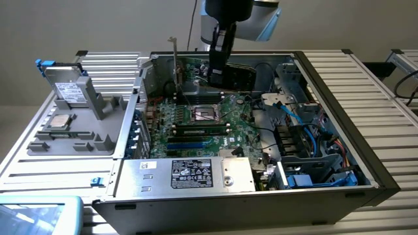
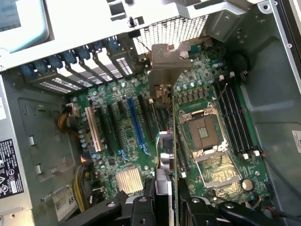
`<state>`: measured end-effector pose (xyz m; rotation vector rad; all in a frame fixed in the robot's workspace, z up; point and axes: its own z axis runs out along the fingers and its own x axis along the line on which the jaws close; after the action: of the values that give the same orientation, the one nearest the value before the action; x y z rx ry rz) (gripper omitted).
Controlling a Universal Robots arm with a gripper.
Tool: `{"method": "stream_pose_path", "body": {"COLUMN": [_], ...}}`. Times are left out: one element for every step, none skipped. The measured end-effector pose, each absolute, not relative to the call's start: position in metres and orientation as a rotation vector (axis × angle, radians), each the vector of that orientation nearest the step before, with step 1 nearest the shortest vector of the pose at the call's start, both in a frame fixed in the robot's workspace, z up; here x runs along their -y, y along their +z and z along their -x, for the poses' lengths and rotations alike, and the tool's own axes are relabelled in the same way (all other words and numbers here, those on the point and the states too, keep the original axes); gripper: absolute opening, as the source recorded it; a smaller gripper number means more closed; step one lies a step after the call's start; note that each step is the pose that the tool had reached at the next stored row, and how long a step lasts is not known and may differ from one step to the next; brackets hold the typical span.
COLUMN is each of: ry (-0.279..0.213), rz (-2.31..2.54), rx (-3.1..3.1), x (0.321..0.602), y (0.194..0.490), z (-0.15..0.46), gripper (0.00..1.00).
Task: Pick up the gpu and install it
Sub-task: 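Insert the gpu into the slot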
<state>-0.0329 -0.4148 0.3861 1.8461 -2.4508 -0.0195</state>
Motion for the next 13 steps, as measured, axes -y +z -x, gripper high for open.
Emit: {"method": "stream_pose_path", "body": {"ry": [-0.015,-0.010,-0.006,-0.001,0.003,0.007,0.012,0.017,0.022,0.026,0.031,0.035,0.039], "rz": [-1.863,-1.881,-1.899,-1.917,-1.935,-1.953,-1.972,-1.990,-2.008,-2.025,-2.042,-2.060,-2.077], "rx": [2.438,2.424,2.411,2.396,2.382,2.366,2.350,2.334,2.318,2.303,2.287,2.270,2.252], "x": [0.4148,0.4148,0.4148,0.4148,0.4147,0.4148,0.4148,0.4147,0.4147,0.4148,0.4148,0.4148,0.4148], "y": [0.3862,0.3862,0.3861,0.3861,0.3861,0.3861,0.3861,0.3861,0.3860,0.3860,0.3860,0.3860,0.3859], "z": [0.0329,0.0329,0.0329,0.0329,0.0329,0.0329,0.0329,0.0329,0.0328,0.0329,0.0329,0.0329,0.0329], "gripper": [0.30,0.30,0.30,0.30,0.30,0.30,0.30,0.30,0.30,0.30,0.30,0.30,0.30]}}
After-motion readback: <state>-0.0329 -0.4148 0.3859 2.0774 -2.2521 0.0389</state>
